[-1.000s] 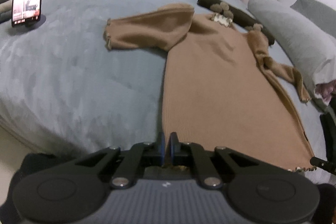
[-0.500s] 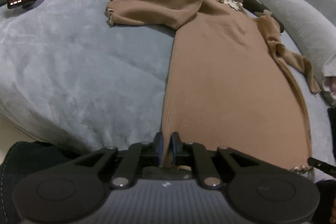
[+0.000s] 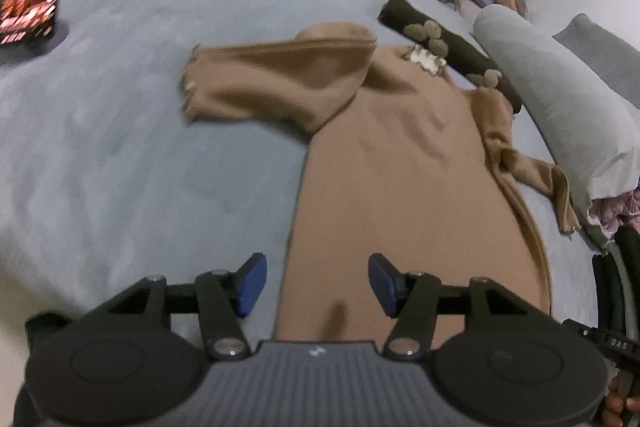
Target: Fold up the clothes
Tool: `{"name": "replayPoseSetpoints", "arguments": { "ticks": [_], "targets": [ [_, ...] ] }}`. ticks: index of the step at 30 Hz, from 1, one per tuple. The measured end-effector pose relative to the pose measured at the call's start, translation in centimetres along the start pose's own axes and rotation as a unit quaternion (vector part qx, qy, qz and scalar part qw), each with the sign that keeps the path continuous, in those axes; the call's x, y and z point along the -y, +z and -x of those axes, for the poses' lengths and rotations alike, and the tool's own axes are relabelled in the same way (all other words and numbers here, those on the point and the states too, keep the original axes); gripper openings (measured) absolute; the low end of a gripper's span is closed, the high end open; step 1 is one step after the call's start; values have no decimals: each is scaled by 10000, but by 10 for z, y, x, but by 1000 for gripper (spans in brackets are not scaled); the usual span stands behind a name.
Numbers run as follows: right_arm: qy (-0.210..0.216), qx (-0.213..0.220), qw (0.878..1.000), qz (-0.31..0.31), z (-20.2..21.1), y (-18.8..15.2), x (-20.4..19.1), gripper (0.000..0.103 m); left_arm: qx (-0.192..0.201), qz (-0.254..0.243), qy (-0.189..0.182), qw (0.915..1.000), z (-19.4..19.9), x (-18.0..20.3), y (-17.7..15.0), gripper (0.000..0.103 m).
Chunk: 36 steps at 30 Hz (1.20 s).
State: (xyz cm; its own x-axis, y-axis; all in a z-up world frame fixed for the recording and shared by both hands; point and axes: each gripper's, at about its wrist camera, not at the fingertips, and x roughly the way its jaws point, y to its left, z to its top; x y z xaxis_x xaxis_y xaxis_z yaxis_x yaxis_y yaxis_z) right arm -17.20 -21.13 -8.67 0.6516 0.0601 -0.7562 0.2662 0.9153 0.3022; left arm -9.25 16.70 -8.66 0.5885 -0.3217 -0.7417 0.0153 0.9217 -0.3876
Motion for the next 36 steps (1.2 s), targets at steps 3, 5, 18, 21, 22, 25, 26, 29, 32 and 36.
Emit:
{"name": "replayPoseSetpoints", "arguments": {
  "ticks": [3, 5, 18, 21, 22, 25, 26, 29, 32, 36],
  "targets": [
    [95, 109, 9999, 38, -9, 16, -5, 45, 51, -56, -2, 10000, -15, 9, 16, 62],
    [163, 147, 9998, 13, -16, 27, -8, 47, 74, -80, 0, 9999, -26, 15, 27, 63],
    [666, 230, 9974, -164, -77, 95, -30, 57, 210, -1, 213, 9996, -96, 45, 86, 85],
    [834, 188, 9957, -359, -94, 107, -29, 58, 332, 24, 469, 9983, -109, 48, 93, 87],
    [902, 167, 9949, -424, -100, 111, -29, 59, 368, 43, 512, 9980, -112, 48, 95, 89],
    [1132, 102, 9914, -650, -118, 122, -27, 60, 485, 103, 644, 9967, -121, 49, 100, 90],
    [1203, 95, 9899, -738, -124, 126, -26, 60, 542, 132, 697, 9960, -124, 48, 102, 90],
    [1388, 118, 9851, -1008, -138, 135, -23, 60, 681, 258, 820, 9940, -131, 44, 108, 91],
    [1544, 167, 9794, -1288, -145, 140, -18, 61, 800, 452, 886, 9918, -135, 38, 116, 91],
    [1796, 257, 9692, -1666, -152, 145, -7, 62, 891, 783, 901, 9888, -142, 32, 130, 93]
  ]
}}
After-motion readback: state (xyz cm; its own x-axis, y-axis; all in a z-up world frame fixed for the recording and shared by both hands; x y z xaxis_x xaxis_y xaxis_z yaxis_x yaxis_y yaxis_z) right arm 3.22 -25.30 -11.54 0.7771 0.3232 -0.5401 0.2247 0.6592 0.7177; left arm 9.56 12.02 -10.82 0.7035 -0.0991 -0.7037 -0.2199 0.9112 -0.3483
